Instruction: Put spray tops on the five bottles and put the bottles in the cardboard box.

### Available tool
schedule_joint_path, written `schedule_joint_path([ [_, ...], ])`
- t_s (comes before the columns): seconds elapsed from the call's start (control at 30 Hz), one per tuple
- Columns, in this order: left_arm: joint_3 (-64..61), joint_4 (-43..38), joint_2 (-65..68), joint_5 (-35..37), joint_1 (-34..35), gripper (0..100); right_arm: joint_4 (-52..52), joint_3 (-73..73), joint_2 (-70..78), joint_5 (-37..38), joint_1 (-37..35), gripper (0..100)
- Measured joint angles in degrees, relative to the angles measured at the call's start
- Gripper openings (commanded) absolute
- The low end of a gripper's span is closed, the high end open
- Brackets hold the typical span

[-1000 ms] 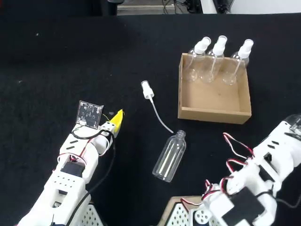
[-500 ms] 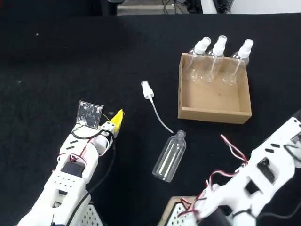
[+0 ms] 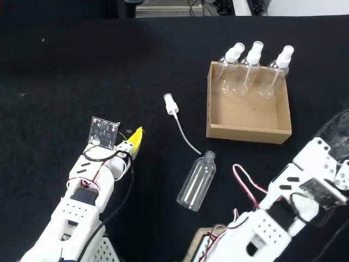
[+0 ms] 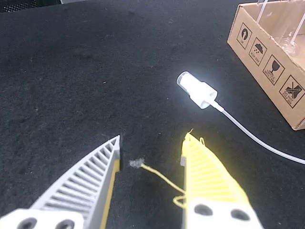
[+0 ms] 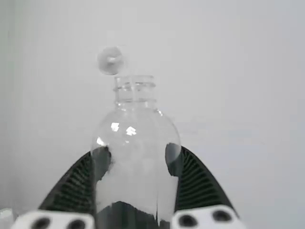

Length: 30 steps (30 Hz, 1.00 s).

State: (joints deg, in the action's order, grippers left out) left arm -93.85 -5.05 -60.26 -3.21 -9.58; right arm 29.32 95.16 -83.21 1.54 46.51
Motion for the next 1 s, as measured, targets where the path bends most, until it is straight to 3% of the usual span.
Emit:
schedule_joint_path([
  [0.2,0.00,0.00,0.00,0.00,0.00,21,-17.58,0.00,-18.02,0.00,-2.46,1.1],
  [0.33,0.00,0.00,0.00,0.00,0.00,21,-26.11,0.00,-19.78,-2.29,-2.90,1.1],
  [0.63,0.00,0.00,0.00,0.00,0.00,21,-26.90,-1.49,-19.78,-4.92,-3.16,1.1],
  [1.0,0.00,0.00,0.00,0.00,0.00,21,-26.90,-5.19,-19.87,-4.84,-12.92,1.1],
])
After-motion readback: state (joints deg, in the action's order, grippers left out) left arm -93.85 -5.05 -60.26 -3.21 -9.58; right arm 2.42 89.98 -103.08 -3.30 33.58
